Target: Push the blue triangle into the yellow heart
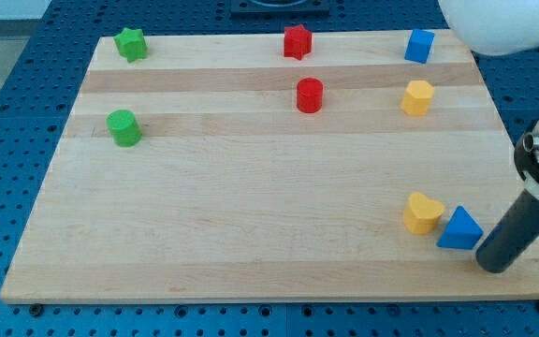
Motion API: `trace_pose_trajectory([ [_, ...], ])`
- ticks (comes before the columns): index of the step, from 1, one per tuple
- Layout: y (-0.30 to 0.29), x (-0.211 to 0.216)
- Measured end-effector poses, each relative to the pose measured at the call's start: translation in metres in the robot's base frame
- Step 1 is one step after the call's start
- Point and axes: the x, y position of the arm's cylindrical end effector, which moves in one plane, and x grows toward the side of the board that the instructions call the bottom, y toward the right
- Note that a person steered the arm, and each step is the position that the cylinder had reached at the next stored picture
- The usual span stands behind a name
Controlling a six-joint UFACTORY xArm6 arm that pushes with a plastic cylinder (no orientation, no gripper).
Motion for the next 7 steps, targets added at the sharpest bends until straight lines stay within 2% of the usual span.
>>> trace_pose_trajectory([
  [3, -0.023, -0.003],
  [7, -0.023, -0.043],
])
